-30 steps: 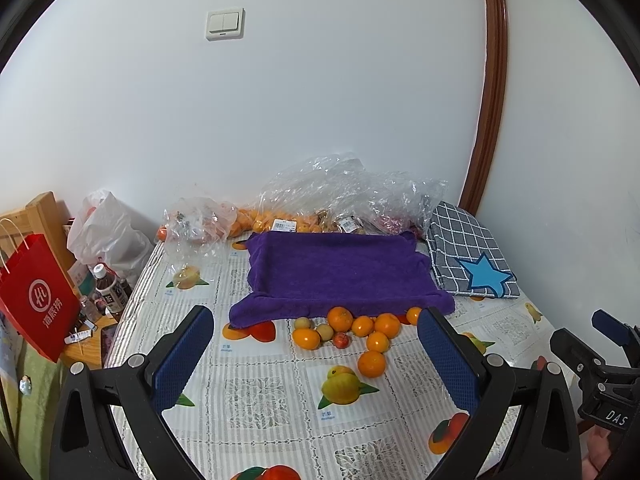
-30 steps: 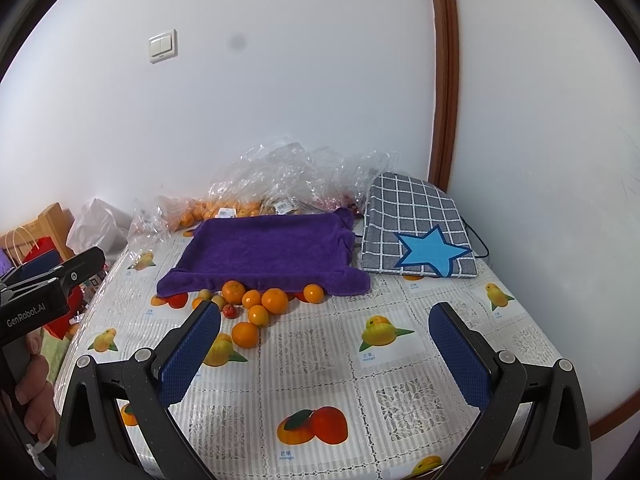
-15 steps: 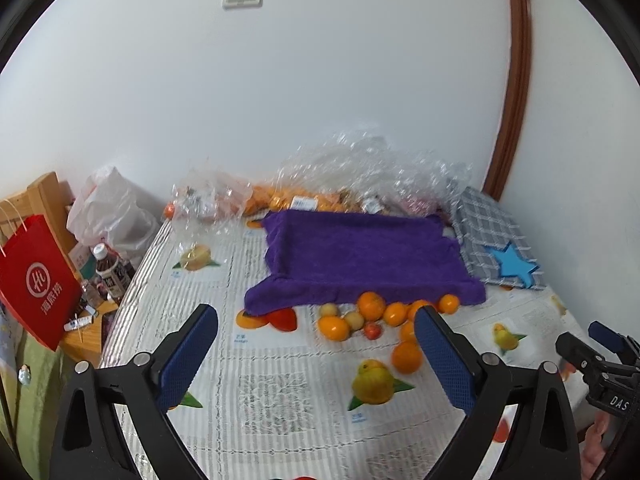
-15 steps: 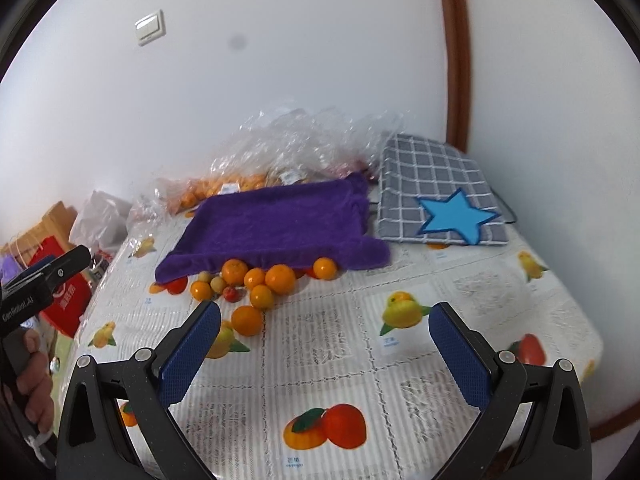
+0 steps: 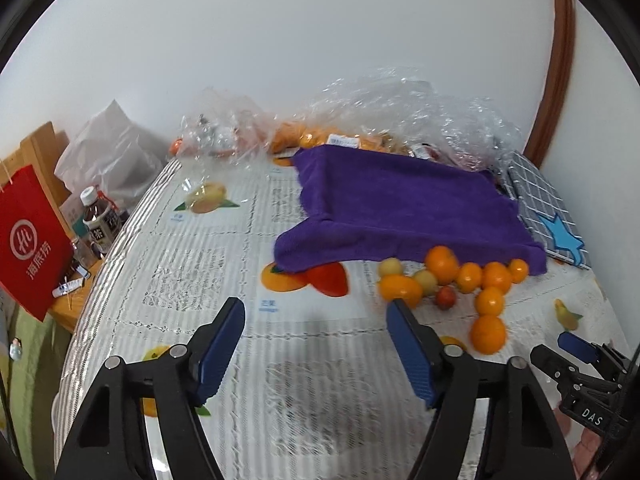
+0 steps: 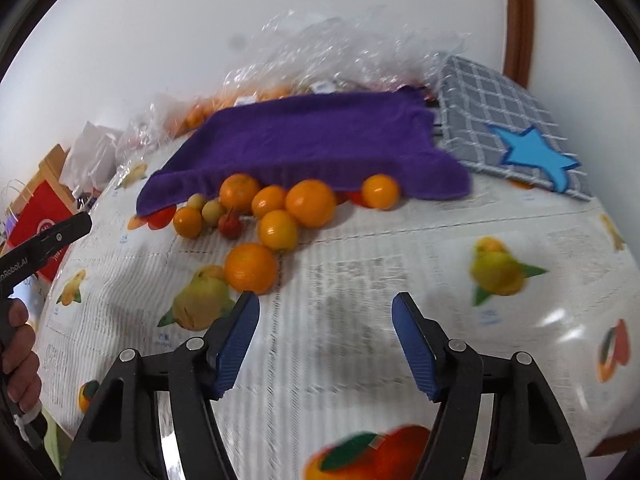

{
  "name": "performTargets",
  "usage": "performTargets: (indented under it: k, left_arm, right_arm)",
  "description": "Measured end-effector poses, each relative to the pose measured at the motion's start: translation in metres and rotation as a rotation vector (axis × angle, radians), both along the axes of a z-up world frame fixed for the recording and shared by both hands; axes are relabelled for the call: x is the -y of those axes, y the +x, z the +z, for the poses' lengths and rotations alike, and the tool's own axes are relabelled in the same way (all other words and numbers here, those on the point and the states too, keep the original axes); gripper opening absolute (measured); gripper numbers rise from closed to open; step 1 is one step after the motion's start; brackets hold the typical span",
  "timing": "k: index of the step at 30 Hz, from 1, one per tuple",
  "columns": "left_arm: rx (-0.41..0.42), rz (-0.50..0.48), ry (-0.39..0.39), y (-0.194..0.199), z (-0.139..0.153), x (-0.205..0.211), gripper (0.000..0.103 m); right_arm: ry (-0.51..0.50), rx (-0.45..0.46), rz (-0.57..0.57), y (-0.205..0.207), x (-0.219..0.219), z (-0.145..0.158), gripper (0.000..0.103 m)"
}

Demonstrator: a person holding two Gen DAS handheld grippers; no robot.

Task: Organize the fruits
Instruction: 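Grasp an orange with the right tool while the left tool grasps a kumquat, then carry the orange onto the towel with the right tool while the left carries the kumquat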

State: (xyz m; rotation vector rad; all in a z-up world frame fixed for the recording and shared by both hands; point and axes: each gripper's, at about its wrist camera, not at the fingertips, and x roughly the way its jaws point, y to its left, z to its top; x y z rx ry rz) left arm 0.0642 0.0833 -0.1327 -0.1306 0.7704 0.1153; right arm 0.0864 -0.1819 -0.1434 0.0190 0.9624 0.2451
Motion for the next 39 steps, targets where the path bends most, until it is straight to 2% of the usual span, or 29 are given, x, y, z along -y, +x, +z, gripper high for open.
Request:
performTargets:
  k: [5, 9, 11, 15, 16, 20, 26, 31, 34, 36, 37, 39]
  left_arm:
    - [-0.028, -0.021, -0.024, 0.007, -0.018, -0.018, 0.069]
    - [-0.043, -0.026, -0.056, 0.011, -0.029, -0.029, 0.069]
    - [-0.053, -0.032, -0.058, 0.014, -0.035, -0.031, 0.068]
    - [-0.073, -0.073, -0.094, 0.019, -0.048, -0.025, 0.067]
    - [-0.08, -0.086, -0.109, 0.021, -0.051, -0.021, 0.067]
    - [-0.095, -0.148, -0.153, 0.028, -0.057, 0.0, 0.067]
    - [-0.096, -0.215, -0.127, 0.042, -0.058, 0.04, 0.067]
    - [-0.108, -0.198, -0.094, 0.06, -0.061, 0.057, 0.067]
    - [-0.103, -0.192, -0.072, 0.067, -0.061, 0.062, 0.059]
    - [-0.1, -0.194, -0.08, 0.07, -0.06, 0.063, 0.049]
    - [-0.1, -0.197, -0.088, 0.072, -0.06, 0.063, 0.041]
    - [-0.104, -0.194, -0.084, 0.074, -0.061, 0.063, 0.038]
  right_arm:
    - [0.028, 0.042, 0.032, 0.005, -0.025, -0.008, 0.069]
    - [0.026, -0.004, 0.061, 0.021, -0.049, -0.019, 0.069]
    - [0.04, -0.023, 0.064, 0.026, -0.055, -0.024, 0.066]
    - [0.0, -0.035, 0.063, 0.031, -0.064, -0.034, 0.042]
    - [-0.005, -0.032, 0.063, 0.03, -0.064, -0.034, 0.041]
    - [0.034, -0.046, 0.09, 0.025, -0.05, -0.032, 0.04]
    - [-0.021, 0.003, 0.079, 0.01, -0.016, -0.024, 0.04]
    - [-0.054, 0.009, 0.03, 0.01, 0.019, -0.027, 0.04]
    - [-0.039, 0.006, 0.023, 0.013, 0.03, -0.027, 0.04]
    - [-0.054, 0.023, 0.024, 0.014, 0.032, -0.026, 0.04]
    - [-0.058, 0.025, 0.028, 0.015, 0.032, -0.026, 0.04]
    - [-0.049, 0.013, 0.039, 0.019, 0.031, -0.027, 0.04]
